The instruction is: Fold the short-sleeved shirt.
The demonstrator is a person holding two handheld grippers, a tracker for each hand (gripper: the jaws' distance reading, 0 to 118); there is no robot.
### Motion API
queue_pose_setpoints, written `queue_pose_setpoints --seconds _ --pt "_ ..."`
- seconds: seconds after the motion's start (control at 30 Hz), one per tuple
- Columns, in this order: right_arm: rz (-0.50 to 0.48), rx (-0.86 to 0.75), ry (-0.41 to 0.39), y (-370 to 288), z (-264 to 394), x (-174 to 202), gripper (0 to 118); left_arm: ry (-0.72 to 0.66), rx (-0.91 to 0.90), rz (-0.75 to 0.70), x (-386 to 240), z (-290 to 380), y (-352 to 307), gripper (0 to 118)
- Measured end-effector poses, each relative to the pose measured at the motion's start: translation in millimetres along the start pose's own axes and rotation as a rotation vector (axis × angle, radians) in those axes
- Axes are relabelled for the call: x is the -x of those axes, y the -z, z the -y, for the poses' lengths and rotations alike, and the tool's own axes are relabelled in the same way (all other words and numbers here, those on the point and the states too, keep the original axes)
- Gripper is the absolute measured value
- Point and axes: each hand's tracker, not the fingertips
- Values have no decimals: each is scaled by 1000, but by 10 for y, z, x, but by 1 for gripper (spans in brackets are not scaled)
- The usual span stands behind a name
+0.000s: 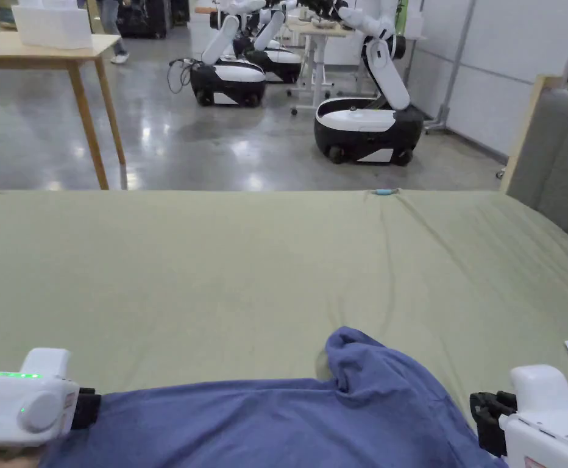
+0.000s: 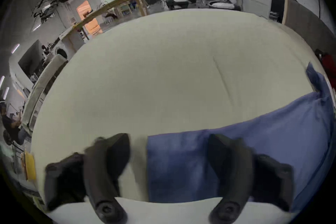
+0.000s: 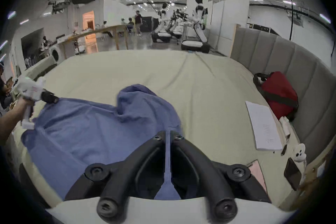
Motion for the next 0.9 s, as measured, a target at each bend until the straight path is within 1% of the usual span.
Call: queue_pose_setpoints --seconds 0.03,0.07,0.1,0.13,0.17,0.2,0.27,0.33,0.37,0.4,0.43,0.47,0.5,0.53,0.57,0.6,0.63,0.73,0.8,0.83,0.9 --pt "26 39 1 202 -82 -26 47 5 -12 62 -62 36 -113 31" --pt "33 87 -2 411 -161 -50 76 17 4 71 -5 -78 -125 6" --pt "31 141 -12 637 -232 -65 101 58 -26 50 -69 -62 -226 4" --pt "38 180 -16 859 -280 -71 105 85 -50 28 -120 -41 -328 4" --pt "48 209 -24 1047 -306 -65 105 78 -48 48 -145 -31 -412 4" --pt "51 218 -30 1206 -333 -51 105 59 -18 95 -23 -107 -301 4" --pt "70 265 -49 1469 -358 -23 105 71 -37 86 -2 -139 -363 4" --pt "108 314 -77 1654 -315 30 105 79 -49 80 14 -109 -382 4" --pt "99 346 -88 1694 -294 62 104 80 -47 83 30 -117 -380 4" --pt "81 323 -85 1666 -290 93 98 79 -44 85 47 -121 -374 4" --pt "41 288 -103 1596 -276 137 87 78 -49 83 41 -108 -382 4" --pt "13 276 -120 1550 -283 171 71 76 -50 83 26 -92 -395 4" --pt "-12 278 -134 1527 -283 203 50 72 -50 84 31 -96 -380 4" --pt "-19 286 -130 1502 -280 203 36 68 -48 86 36 -105 -360 4" --pt "-14 290 -127 1485 -283 185 26 60 -46 89 43 -115 -344 4" --pt "-28 298 -115 1483 -302 138 8 44 -47 96 41 -105 -361 4" --pt "-74 306 -65 1476 -315 68 6 14 -50 110 64 -110 -365 4" --pt "-140 231 74 1274 -352 -162 6 -21 -74 109 119 -94 -505 4" --pt "-141 160 94 1031 -389 -250 6 -27 -104 108 169 -73 -673 4" --pt "-161 136 97 884 -409 -285 6 -30 -125 109 195 -60 -778 4" --pt "-177 77 86 534 -422 -320 6 -44 -177 112 256 -31 -1044 4"
